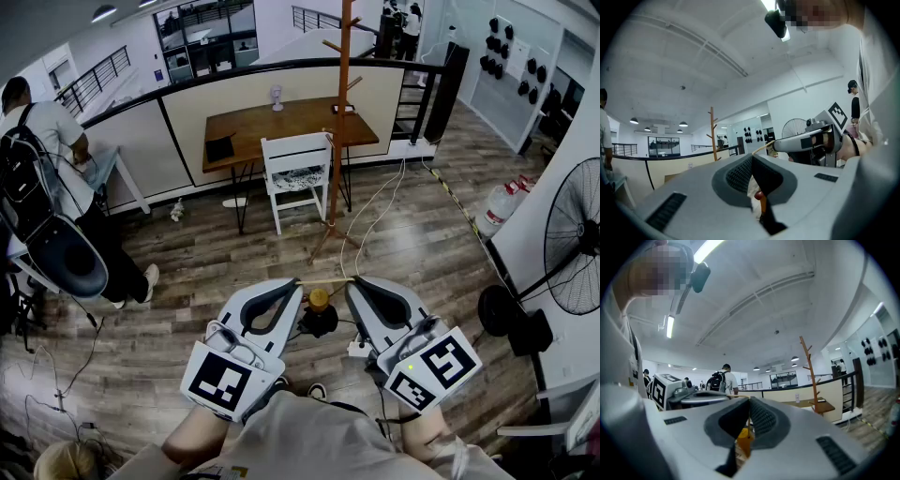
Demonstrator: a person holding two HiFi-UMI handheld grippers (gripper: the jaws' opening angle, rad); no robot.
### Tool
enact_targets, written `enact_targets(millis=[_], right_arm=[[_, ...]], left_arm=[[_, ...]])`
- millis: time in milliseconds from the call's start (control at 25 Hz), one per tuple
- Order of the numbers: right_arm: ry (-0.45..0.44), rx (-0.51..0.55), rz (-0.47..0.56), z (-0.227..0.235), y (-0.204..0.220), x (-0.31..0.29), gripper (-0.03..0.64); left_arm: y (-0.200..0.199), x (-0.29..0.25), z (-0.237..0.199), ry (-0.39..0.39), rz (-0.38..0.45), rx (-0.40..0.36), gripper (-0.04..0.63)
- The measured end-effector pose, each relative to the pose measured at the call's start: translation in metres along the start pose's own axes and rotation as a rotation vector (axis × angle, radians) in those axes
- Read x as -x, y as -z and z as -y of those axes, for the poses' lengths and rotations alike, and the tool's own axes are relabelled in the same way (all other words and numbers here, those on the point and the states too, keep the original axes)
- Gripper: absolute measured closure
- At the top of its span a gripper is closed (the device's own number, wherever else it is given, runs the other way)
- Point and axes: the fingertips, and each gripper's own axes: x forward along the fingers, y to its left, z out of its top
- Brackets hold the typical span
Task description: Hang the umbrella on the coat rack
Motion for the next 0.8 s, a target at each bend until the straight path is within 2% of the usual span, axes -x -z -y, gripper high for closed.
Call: enact_targets(millis=[240, 400, 600, 800], right_arm=[[-0.017, -0.046, 0.024, -0.002, 0.0, 0.004, 0.604], [-0.013, -0.019, 0.016, -0.002, 0.003, 0.009, 0.604], [-0.039, -0.064, 0.055, -0.003, 0.003, 0.018, 0.604], [-0.032, -0.055, 0.071, -0.004, -0.001, 0.023, 0.604]], left_arm=[[-0.003, 0.002, 0.003, 0.004, 0.002, -0.008, 0.595], [-0.001, 0.0, 0.007, 0.008, 0.006, 0.015, 0.595], [-0.004, -0.002, 0.018, 0.007, 0.012, -0.03, 0.595], [-0.007, 0.0, 0.021, 0.011, 0.024, -0.005, 0.595]])
